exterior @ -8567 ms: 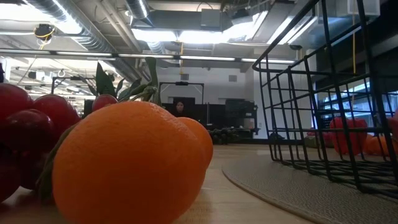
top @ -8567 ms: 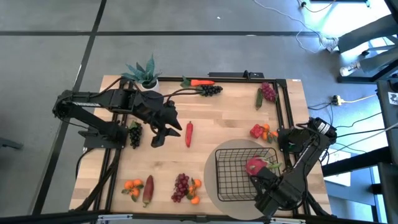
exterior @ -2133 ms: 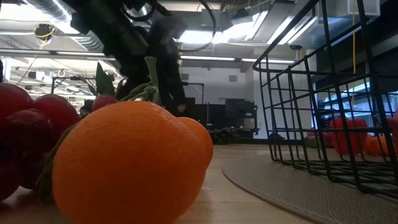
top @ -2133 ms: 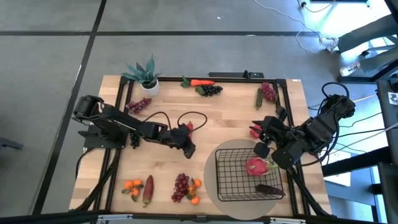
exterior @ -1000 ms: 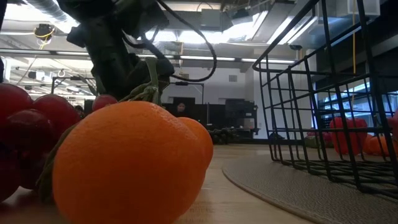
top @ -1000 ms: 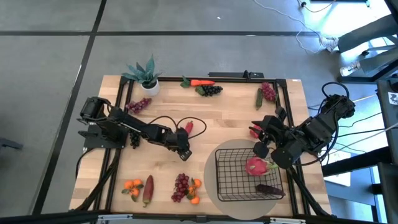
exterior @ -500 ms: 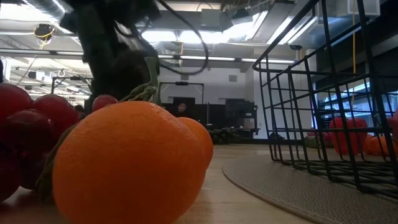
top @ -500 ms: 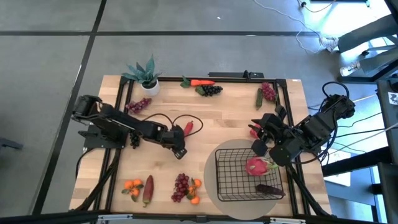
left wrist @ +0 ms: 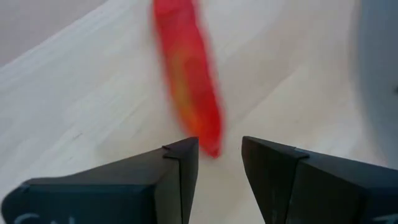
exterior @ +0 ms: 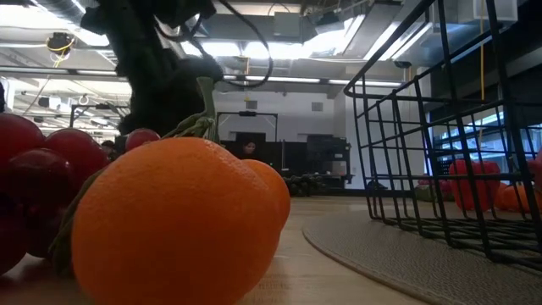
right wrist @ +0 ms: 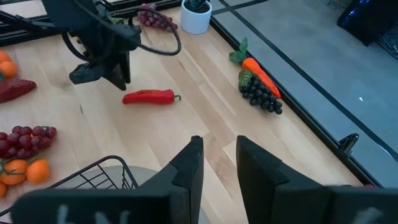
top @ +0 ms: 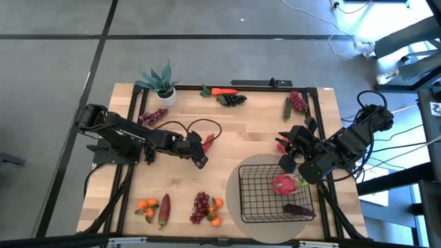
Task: Build produce basket
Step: Put the center pepper into the wire basket
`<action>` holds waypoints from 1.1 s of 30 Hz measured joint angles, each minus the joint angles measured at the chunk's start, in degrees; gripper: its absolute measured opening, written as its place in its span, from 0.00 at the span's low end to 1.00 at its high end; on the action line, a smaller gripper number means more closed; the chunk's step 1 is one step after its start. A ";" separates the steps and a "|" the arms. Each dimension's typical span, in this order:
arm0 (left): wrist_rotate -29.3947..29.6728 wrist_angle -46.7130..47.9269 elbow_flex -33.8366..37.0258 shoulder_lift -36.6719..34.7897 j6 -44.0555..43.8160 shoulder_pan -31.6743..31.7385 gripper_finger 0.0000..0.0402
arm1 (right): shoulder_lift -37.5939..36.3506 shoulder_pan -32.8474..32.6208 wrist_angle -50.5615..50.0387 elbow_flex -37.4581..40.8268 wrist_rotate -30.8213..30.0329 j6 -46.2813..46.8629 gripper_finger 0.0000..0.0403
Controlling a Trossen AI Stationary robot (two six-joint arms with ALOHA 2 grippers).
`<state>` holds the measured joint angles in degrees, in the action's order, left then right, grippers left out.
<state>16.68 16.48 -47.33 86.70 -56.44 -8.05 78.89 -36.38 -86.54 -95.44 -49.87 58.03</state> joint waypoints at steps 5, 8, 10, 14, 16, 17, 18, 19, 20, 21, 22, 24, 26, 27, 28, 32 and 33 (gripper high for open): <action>0.52 -0.30 -0.02 1.49 0.01 0.82 0.28 | 0.01 0.00 0.00 0.00 0.02 -0.03 0.20; 0.45 0.70 0.14 1.45 -0.02 1.44 0.28 | 0.00 -0.02 -0.02 0.00 0.00 -0.05 0.20; 0.46 -0.42 0.02 2.10 0.04 1.70 0.28 | 0.01 -0.02 -0.02 0.00 0.02 -0.12 0.20; 0.33 -0.08 0.12 2.20 0.04 2.18 0.28 | 0.01 -0.02 -0.02 0.00 0.02 -0.16 0.20; 0.33 -0.28 0.11 2.78 0.04 2.20 0.28 | 0.00 -0.02 -0.02 0.00 0.02 -0.20 0.20; 0.23 -0.25 0.13 3.01 0.04 2.18 0.28 | 0.01 -0.02 -0.02 0.00 0.02 -0.20 0.20; 0.05 -0.25 0.13 3.00 0.04 2.17 0.28 | 0.02 -0.02 -0.02 0.00 0.02 -0.22 0.20; -0.26 -0.88 0.13 2.97 0.04 2.15 0.28 | 0.02 -0.02 -0.02 0.00 0.02 -0.22 0.20; -0.67 -1.46 0.03 3.38 0.04 2.15 0.28 | 0.00 -0.02 -0.02 0.00 0.02 -0.22 0.20; -1.02 -1.62 0.01 3.89 0.06 2.15 0.28 | 0.02 -0.02 -0.04 0.00 0.02 -0.22 0.20; -1.29 -1.14 0.10 4.25 0.04 2.15 0.28 | 0.02 -0.02 -0.03 0.00 0.02 -0.23 0.20; -1.30 -1.83 0.13 5.00 0.05 2.15 0.28 | 0.01 -0.02 -0.04 0.00 0.00 -0.26 0.20; -1.31 -2.56 0.11 5.44 0.06 2.15 0.28 | 0.02 -0.02 -0.04 0.00 0.02 -0.49 0.20; -1.33 -3.07 0.11 5.63 0.05 2.15 0.28 | 0.00 -0.02 -0.04 0.00 0.02 -0.51 0.20; -1.37 -3.50 0.11 5.70 0.06 2.15 0.28 | 0.00 -0.02 -0.03 0.00 0.03 -0.59 0.20; -1.36 -4.47 0.11 5.67 0.07 2.15 0.28 | 0.02 -0.02 -0.04 0.02 0.04 -0.92 0.20; -1.36 -4.49 0.11 5.55 0.06 2.15 0.28 | 0.00 -0.02 -0.04 0.02 0.03 -1.13 0.20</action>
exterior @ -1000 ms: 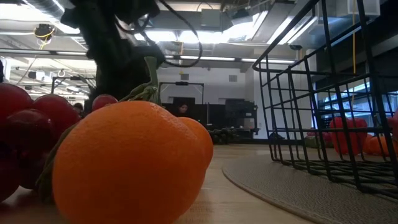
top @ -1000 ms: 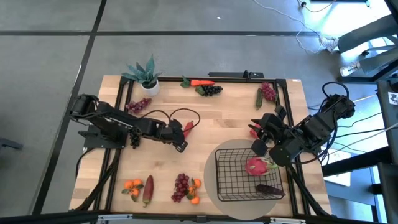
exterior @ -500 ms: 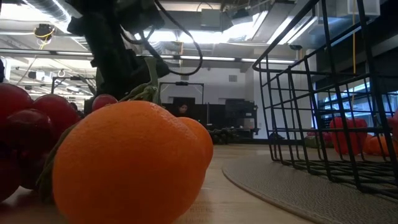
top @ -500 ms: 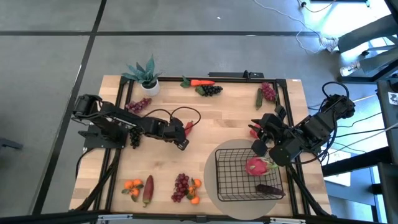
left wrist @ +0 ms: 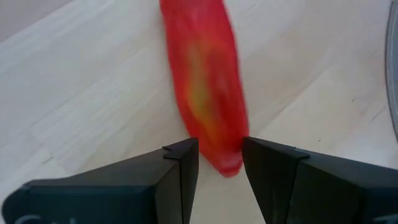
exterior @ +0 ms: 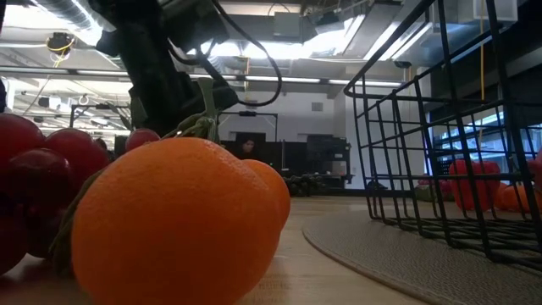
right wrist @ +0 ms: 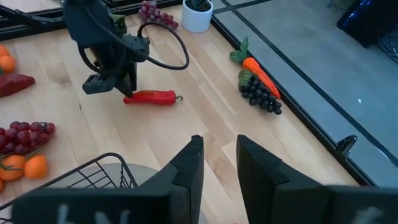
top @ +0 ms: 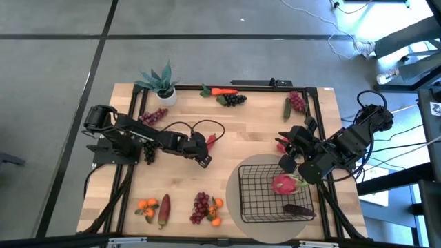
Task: Build produce basket
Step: Put the center pepper into the wire basket
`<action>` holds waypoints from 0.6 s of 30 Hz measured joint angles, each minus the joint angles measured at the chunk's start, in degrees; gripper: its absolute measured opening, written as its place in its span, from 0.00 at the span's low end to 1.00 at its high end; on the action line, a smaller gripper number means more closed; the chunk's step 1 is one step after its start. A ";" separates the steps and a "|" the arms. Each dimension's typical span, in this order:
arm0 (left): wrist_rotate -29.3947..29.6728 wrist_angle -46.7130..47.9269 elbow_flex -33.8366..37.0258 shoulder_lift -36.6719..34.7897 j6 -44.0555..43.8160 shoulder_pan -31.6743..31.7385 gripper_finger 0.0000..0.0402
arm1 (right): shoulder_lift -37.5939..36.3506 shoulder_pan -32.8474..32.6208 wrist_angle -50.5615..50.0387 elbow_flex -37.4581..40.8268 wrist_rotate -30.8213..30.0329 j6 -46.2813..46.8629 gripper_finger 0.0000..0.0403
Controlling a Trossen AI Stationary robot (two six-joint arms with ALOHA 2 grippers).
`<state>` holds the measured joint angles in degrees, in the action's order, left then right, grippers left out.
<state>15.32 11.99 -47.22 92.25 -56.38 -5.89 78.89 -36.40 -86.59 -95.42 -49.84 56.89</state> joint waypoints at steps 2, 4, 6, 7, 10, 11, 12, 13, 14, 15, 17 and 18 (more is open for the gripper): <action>-0.16 -0.13 0.00 -0.07 0.01 0.00 0.28 | 0.00 0.00 0.01 -0.02 -0.01 -0.25 0.20; -1.35 -0.13 0.00 -0.07 0.00 0.00 0.28 | 0.02 0.00 0.00 -0.02 -0.01 -0.25 0.20; -1.82 -0.16 0.00 0.07 0.01 0.00 0.28 | 0.02 0.00 0.00 -0.02 0.02 -0.27 0.20; -1.85 -0.13 0.00 0.13 0.02 0.00 0.28 | 0.02 0.00 0.02 0.00 -0.01 -0.27 0.20; -1.33 -0.14 0.00 0.13 0.00 0.00 0.28 | 0.01 0.00 0.00 -0.02 -0.01 -0.37 0.20; -1.22 -0.10 0.00 0.13 -0.01 0.00 0.28 | 0.01 0.00 0.00 -0.02 -0.01 -0.38 0.20; -0.97 -0.09 0.00 0.13 -0.04 0.00 0.28 | 0.01 0.00 0.00 -0.01 -0.01 -0.38 0.20; -0.82 -0.11 0.00 0.13 -0.04 0.00 0.28 | 0.00 0.00 0.00 -0.02 -0.01 -0.38 0.20; -0.82 -0.11 0.00 0.13 -0.04 0.00 0.28 | 0.00 0.00 0.00 -0.02 -0.01 -0.38 0.20; -0.76 -0.09 0.00 0.13 -0.06 0.00 0.28 | 0.00 0.00 0.00 0.00 0.02 -0.38 0.20; -0.61 -0.12 0.00 0.13 -0.11 0.00 0.28 | 0.00 0.00 0.00 0.00 0.06 -0.38 0.20; -0.57 -0.13 0.00 0.17 -0.27 0.00 0.28 | 0.00 0.00 0.00 -0.02 0.06 -0.40 0.20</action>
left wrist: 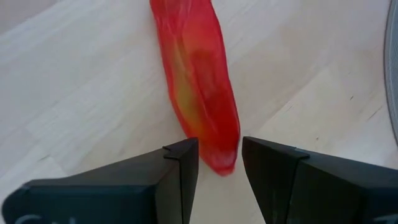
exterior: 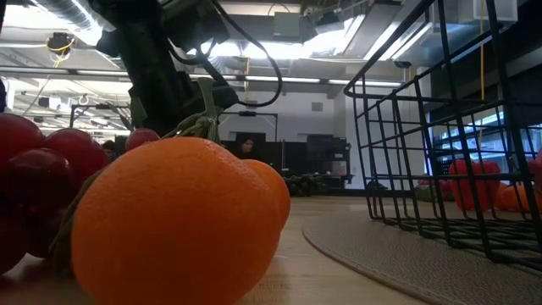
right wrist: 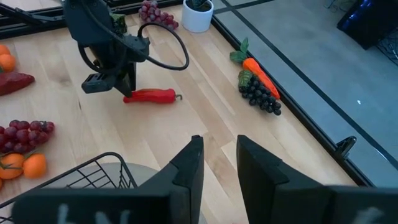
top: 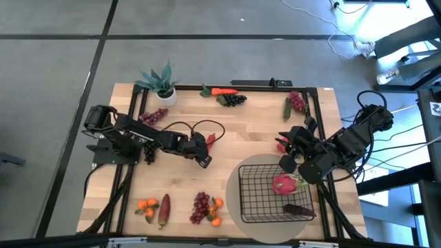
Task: Build produce basket
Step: Put the center pepper into the wire basket
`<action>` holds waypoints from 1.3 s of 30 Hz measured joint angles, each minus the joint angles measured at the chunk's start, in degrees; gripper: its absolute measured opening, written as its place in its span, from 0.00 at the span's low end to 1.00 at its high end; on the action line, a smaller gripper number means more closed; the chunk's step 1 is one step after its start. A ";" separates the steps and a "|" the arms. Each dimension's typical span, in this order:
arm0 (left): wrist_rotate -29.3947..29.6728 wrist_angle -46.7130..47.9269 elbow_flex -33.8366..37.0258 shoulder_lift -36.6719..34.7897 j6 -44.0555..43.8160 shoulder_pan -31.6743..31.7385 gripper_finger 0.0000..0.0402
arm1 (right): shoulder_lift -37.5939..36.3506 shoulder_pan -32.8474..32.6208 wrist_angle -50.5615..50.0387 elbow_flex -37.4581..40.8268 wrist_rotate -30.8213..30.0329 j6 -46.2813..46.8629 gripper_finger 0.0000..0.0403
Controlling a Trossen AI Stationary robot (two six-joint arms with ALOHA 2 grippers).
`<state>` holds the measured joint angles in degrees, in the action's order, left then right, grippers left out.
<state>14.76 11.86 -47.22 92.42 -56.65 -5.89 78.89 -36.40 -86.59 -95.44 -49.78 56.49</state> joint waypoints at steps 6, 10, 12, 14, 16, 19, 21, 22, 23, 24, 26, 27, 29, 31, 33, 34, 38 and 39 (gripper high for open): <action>0.10 -0.97 -0.06 2.02 -0.19 0.00 0.28 | 0.02 0.00 0.00 0.02 0.04 0.00 0.20; 0.14 -1.46 -0.07 2.84 -0.21 0.02 0.28 | 0.02 0.00 0.00 0.00 0.09 0.01 0.20; 0.06 -1.43 -0.07 2.82 -0.19 0.13 0.28 | 0.02 0.00 0.00 0.02 0.09 0.00 0.20; 0.12 -1.40 -0.07 2.82 -0.16 0.13 0.28 | 0.02 0.02 0.00 0.00 0.11 0.02 0.20; 0.11 -1.40 -0.07 2.82 0.09 0.13 0.28 | 0.02 0.02 0.00 0.00 0.19 0.00 0.20; 0.81 -1.17 -0.07 2.82 0.20 0.12 0.28 | 0.01 0.00 0.00 0.02 0.35 0.02 0.20; 0.93 -1.00 -0.07 2.83 0.18 0.13 0.28 | 0.00 0.00 0.00 0.02 0.37 0.02 0.20; 1.00 -0.94 -0.07 2.82 0.14 0.13 0.28 | 0.01 0.00 0.00 0.01 0.36 0.01 0.20; 1.02 -0.92 -0.07 2.82 0.14 0.13 0.27 | 0.00 0.00 0.00 0.02 0.36 0.02 0.20; 1.01 -0.92 -0.07 2.82 0.16 0.13 0.27 | 0.02 0.00 0.00 0.02 0.37 0.00 0.20; 1.04 -0.90 -0.07 2.82 0.16 0.13 0.24 | 0.01 0.00 0.00 0.01 0.36 0.02 0.20; 1.04 -0.87 -0.07 2.82 0.18 0.13 0.23 | 0.02 0.00 0.00 0.02 0.37 0.02 0.20; 1.07 -0.85 -0.07 2.82 0.22 0.13 0.20 | 0.00 0.02 0.00 0.02 0.37 0.02 0.20; 1.16 -0.81 -0.07 2.80 0.23 0.13 0.16 | 0.02 0.00 0.00 0.01 0.37 0.00 0.20; 1.21 -0.81 -0.07 2.78 0.25 0.13 0.12 | 0.01 0.00 0.00 0.01 0.37 0.00 0.20; 1.22 -0.81 -0.07 2.78 0.25 0.13 0.10 | 0.02 0.00 0.00 0.00 0.37 0.00 0.20; 1.23 -0.81 -0.07 2.78 0.33 0.13 0.04 | 0.01 0.01 0.00 0.01 0.37 0.00 0.20; 1.23 -0.79 -0.07 2.76 0.40 0.13 0.03 | 0.00 0.00 0.00 0.02 0.37 0.00 0.20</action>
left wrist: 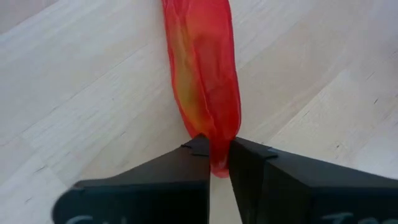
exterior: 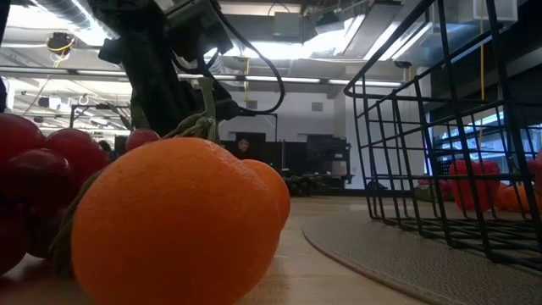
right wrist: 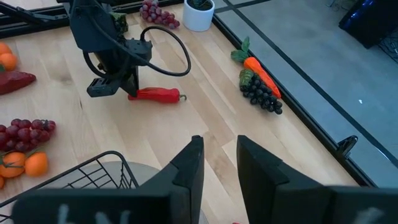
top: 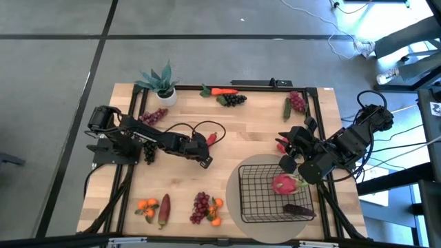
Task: Build produce basket
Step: Put the center pepper into the wire basket
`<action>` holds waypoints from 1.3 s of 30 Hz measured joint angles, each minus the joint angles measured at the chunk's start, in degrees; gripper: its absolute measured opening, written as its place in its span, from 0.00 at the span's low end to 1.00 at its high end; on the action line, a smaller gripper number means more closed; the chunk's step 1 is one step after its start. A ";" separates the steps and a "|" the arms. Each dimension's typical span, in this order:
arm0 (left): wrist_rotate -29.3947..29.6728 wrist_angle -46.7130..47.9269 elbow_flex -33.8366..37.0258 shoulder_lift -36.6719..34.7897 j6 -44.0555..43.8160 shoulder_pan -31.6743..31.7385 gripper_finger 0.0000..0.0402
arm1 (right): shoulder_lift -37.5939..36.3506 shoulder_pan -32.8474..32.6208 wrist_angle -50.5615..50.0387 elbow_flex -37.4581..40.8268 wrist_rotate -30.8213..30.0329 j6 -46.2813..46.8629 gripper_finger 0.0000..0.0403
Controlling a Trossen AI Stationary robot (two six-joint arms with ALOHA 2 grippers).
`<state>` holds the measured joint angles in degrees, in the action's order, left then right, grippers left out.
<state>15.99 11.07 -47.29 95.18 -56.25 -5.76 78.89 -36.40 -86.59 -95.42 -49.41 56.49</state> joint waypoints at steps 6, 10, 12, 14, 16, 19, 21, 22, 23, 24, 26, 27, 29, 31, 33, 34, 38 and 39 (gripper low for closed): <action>-2.84 1.45 -0.43 -1.53 2.01 0.02 0.02 | 0.00 0.00 -0.02 0.00 0.08 -0.20 0.20; -3.43 2.96 -2.00 -3.78 4.43 0.00 0.01 | 0.00 -0.07 -0.04 -0.01 1.22 -1.41 0.20; -3.23 4.04 -2.89 -4.90 6.34 0.02 0.01 | 0.00 -0.07 -0.02 0.00 3.55 -3.13 0.20; -3.09 5.03 -3.96 -5.92 8.79 -0.01 0.01 | 0.02 -0.07 0.02 0.00 5.70 -4.72 0.20; -3.14 6.13 -5.17 -6.81 11.29 -0.04 0.01 | 0.02 -0.07 0.22 0.00 7.83 -6.06 0.20; -3.09 8.74 -8.11 -7.77 15.86 -0.04 0.01 | 0.02 0.28 0.35 0.00 10.16 -6.23 0.20; -3.04 11.76 -10.57 -8.49 19.52 -0.04 0.01 | 0.02 0.51 0.35 0.00 10.51 -6.41 0.20; -3.04 12.35 -12.19 -8.46 21.18 -0.04 0.01 | 0.05 0.67 0.43 0.00 10.51 -7.51 0.20; -3.06 13.22 -13.88 -8.36 23.29 -0.04 0.01 | 0.11 0.81 0.86 0.00 10.56 -9.19 0.20; -3.10 14.99 -15.54 -8.49 25.61 -0.16 0.01 | 0.21 1.11 1.81 0.04 10.58 -10.92 0.20; -3.04 16.78 -18.68 -8.67 29.59 -0.67 0.01 | 0.52 1.92 3.59 0.08 10.57 -15.48 0.20; -3.17 16.83 -19.99 -8.66 31.18 -0.87 0.01 | 0.73 2.40 4.39 0.11 10.70 -17.80 0.20; -3.28 17.74 -22.09 -8.68 33.45 -1.01 0.01 | 1.14 3.70 6.41 0.11 10.58 -21.62 0.20; -3.28 19.57 -24.37 -8.57 34.65 -0.95 0.01 | 1.72 5.01 7.39 0.11 11.07 -24.63 0.20; -3.05 21.17 -26.79 -8.59 35.88 -0.94 0.01 | 2.44 6.65 8.76 0.11 12.02 -27.67 0.20; -2.97 21.75 -27.77 -8.59 36.62 -1.05 0.01 | 2.90 7.37 9.24 0.11 12.34 -29.38 0.20; -3.06 23.19 -30.48 -8.59 38.98 -1.87 0.01 | 4.74 10.81 11.91 0.11 14.41 -36.29 0.20; -3.04 23.19 -30.98 -8.59 39.29 -1.99 0.01 | 5.22 11.62 12.67 0.11 15.00 -37.73 0.20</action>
<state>12.95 34.26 -78.27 86.59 -16.96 -7.75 84.11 -24.79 -73.91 -95.31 -34.40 18.76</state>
